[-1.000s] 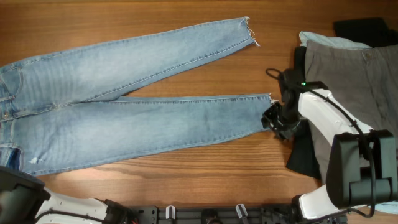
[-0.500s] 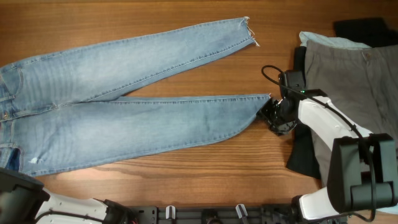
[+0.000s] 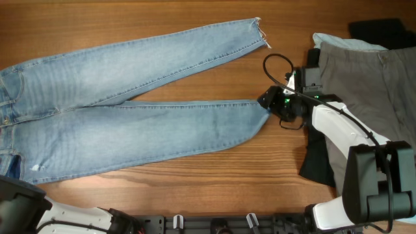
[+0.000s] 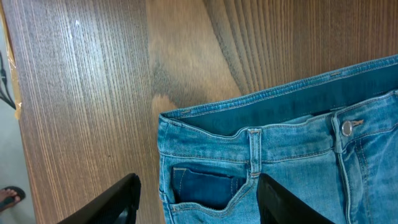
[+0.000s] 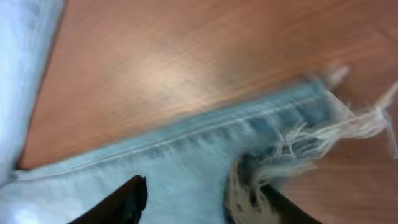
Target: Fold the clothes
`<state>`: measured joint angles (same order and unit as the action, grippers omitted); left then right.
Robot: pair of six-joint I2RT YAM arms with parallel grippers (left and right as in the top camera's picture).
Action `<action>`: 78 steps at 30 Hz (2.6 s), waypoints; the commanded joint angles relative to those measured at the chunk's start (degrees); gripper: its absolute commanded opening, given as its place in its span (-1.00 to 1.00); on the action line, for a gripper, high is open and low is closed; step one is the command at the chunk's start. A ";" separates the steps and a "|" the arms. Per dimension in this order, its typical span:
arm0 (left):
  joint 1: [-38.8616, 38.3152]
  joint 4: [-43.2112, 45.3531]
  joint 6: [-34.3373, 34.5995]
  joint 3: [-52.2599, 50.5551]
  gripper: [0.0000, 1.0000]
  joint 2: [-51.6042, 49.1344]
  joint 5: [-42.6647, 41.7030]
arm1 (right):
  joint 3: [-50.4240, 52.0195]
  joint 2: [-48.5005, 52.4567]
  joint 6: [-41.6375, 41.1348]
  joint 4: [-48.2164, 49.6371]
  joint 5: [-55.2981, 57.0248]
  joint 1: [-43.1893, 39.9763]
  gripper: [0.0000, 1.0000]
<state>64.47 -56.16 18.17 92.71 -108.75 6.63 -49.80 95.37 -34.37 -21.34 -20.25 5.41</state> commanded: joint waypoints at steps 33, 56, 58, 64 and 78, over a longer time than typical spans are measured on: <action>0.31 -0.42 0.31 -0.63 0.24 -0.02 -1.01 | 9.92 -5.46 -9.33 -6.78 0.79 -0.44 -0.23; 0.31 -0.42 0.33 -0.63 0.27 -0.02 -1.03 | 10.03 -0.48 0.57 7.37 -1.95 4.74 -0.38; 0.31 -0.39 0.33 -0.63 0.27 -0.02 -1.03 | 10.03 0.02 -0.61 7.41 -1.40 5.03 -0.49; 0.31 -0.33 0.31 -0.63 0.28 -0.02 -1.03 | 9.38 -0.85 -0.57 7.15 -3.87 5.03 -0.88; 0.35 -0.46 0.33 -0.63 0.53 -0.02 -5.49 | -7.06 -14.64 -12.17 -10.36 -0.28 -2.78 -0.91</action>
<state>64.47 -56.49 18.35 92.71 -108.75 4.91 -52.90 82.46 -44.66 -31.77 -22.83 4.27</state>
